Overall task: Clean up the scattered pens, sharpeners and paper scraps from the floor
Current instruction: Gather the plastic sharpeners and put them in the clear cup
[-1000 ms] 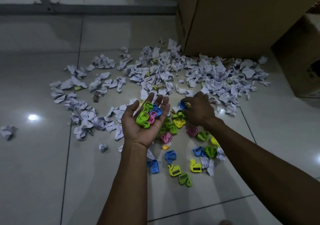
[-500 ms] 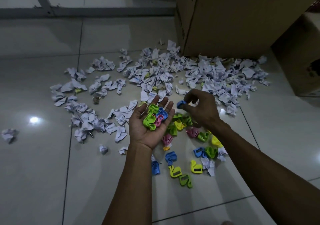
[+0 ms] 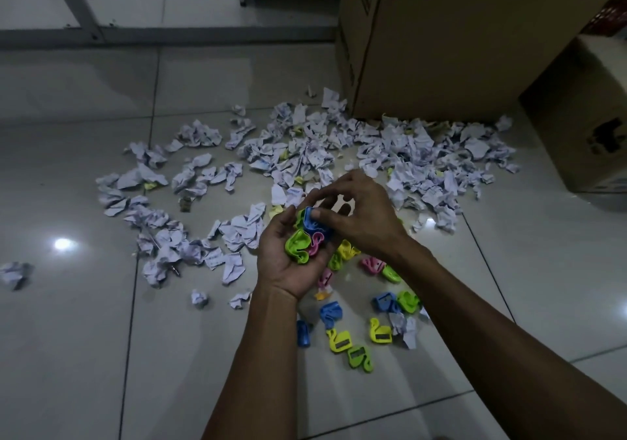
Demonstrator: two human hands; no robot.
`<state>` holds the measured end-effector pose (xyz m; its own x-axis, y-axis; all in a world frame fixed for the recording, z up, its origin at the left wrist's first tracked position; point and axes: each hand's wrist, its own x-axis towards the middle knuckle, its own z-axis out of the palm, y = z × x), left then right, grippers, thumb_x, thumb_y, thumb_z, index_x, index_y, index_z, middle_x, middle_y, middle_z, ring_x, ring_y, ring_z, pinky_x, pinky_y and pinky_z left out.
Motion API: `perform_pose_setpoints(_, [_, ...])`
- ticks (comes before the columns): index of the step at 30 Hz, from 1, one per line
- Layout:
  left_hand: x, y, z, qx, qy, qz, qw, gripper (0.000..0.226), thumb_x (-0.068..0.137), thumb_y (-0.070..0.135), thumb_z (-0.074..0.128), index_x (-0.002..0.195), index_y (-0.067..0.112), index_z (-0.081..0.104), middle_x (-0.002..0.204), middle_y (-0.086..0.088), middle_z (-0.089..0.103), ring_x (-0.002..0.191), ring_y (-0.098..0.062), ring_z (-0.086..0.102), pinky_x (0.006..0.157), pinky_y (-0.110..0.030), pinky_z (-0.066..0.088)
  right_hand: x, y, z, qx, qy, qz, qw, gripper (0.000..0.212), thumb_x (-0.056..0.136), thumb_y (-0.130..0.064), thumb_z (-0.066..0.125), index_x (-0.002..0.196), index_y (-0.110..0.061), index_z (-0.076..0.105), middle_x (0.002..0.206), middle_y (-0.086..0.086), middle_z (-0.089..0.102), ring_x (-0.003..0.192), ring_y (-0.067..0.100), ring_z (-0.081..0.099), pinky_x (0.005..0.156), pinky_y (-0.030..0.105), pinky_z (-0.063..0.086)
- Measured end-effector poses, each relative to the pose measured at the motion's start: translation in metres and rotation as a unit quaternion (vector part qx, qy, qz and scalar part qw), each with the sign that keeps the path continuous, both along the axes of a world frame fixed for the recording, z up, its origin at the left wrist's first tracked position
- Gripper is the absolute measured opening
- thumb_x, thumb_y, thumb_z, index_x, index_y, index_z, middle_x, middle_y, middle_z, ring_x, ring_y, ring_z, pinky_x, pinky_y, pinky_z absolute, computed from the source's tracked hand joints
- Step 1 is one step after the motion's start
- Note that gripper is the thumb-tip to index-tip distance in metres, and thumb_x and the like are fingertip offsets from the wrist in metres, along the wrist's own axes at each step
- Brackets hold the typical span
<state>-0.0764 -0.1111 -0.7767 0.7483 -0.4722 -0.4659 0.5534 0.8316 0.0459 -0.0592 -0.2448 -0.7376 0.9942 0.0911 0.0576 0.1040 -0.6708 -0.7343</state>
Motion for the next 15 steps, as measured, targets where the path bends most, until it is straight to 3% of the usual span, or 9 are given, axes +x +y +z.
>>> perform_pose_setpoints(3, [0.001,0.000,0.000,-0.001,-0.005,0.006,1.000,0.044,0.096,0.026,0.043,0.132,0.003,0.054,0.134,-0.022,0.054,0.120,-0.036,0.055,0.098,-0.053,0.044,-0.002,-0.006,-0.001,0.038,-0.014,-0.050,0.998,0.021,0.079,-0.033,0.077,0.099,-0.027,0.073,0.096,-0.001,0.061,0.088,0.010,0.056,0.069,0.019,0.044])
perform_pose_setpoints(6, [0.002,0.001,0.002,0.002,-0.014,0.010,1.000,0.043,0.096,0.026,0.042,0.128,0.003,0.057,0.131,-0.022,0.057,0.111,-0.040,0.060,0.096,-0.054,0.045,0.000,-0.024,-0.008,0.049,0.004,-0.098,0.994,0.019,0.082,-0.028,0.076,0.097,-0.018,0.074,0.084,-0.003,0.067,0.076,0.009,0.063,0.065,0.022,0.048])
perform_pose_setpoints(9, [0.003,0.002,0.003,0.019,-0.009,0.015,1.000,0.042,0.090,0.025,0.047,0.121,0.001,0.061,0.128,-0.022,0.058,0.106,-0.042,0.061,0.092,-0.052,0.049,-0.006,-0.049,-0.019,-0.034,0.047,-0.112,0.992,0.016,0.081,-0.028,0.077,0.093,-0.017,0.074,0.079,-0.003,0.069,0.068,0.005,0.063,0.060,0.017,0.046])
perform_pose_setpoints(11, [0.003,0.002,0.004,0.027,0.002,0.026,0.999,0.040,0.086,0.023,0.050,0.115,-0.001,0.064,0.121,-0.023,0.060,0.099,-0.041,0.063,0.089,-0.051,0.050,-0.014,-0.064,-0.027,-0.086,0.065,-0.111,0.988,0.014,0.080,-0.023,0.077,0.092,-0.016,0.074,0.080,0.000,0.069,0.068,0.007,0.061,0.066,0.024,0.050])
perform_pose_setpoints(15, [0.002,0.004,0.004,0.040,0.020,0.045,0.998,0.041,0.080,0.019,0.054,0.116,0.001,0.063,0.108,-0.021,0.064,0.100,-0.036,0.061,0.089,-0.045,0.052,-0.031,-0.077,-0.036,-0.137,0.131,-0.087,0.978,0.026,0.072,-0.019,0.080,0.098,-0.018,0.076,0.092,-0.001,0.066,0.084,0.016,0.062,0.075,0.032,0.052])
